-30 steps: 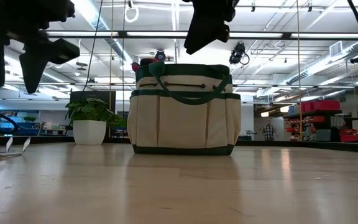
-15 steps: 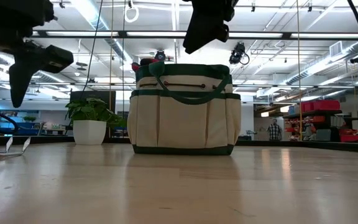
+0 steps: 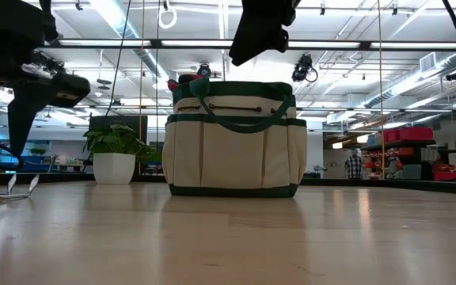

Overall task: Pick & Place Garden tools in Gardening bag
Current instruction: Put the brown hand rake into the white gardening bag

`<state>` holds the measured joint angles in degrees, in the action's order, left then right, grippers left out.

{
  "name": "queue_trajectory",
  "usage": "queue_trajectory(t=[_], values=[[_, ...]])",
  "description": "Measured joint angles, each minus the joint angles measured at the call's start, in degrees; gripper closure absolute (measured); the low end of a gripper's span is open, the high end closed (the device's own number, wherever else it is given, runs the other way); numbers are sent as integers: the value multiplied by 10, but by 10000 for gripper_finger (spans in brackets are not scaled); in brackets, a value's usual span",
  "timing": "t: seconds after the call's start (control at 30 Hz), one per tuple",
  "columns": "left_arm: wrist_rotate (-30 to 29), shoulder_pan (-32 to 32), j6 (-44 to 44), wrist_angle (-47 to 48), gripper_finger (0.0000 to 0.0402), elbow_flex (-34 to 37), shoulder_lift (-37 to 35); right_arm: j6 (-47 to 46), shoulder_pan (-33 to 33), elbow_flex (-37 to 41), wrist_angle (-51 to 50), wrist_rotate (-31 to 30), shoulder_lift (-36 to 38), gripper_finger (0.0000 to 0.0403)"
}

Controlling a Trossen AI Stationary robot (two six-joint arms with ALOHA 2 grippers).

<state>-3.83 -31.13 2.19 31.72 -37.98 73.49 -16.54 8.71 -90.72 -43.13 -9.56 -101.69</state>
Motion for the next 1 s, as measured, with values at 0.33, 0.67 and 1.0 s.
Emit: queue_trajectory(t=[0.33, 0.67, 1.0], values=[[0, 0, 0, -36, 225, 22, 0, 4, 0, 0, 2, 0, 0, 307], [0, 0, 1, -74, 225, 38, 33, 9, 0, 0, 8, 0, 0, 307], [1, 0, 7, -119, 225, 36, 101, 9, 0, 0, 12, 0, 0, 307]])
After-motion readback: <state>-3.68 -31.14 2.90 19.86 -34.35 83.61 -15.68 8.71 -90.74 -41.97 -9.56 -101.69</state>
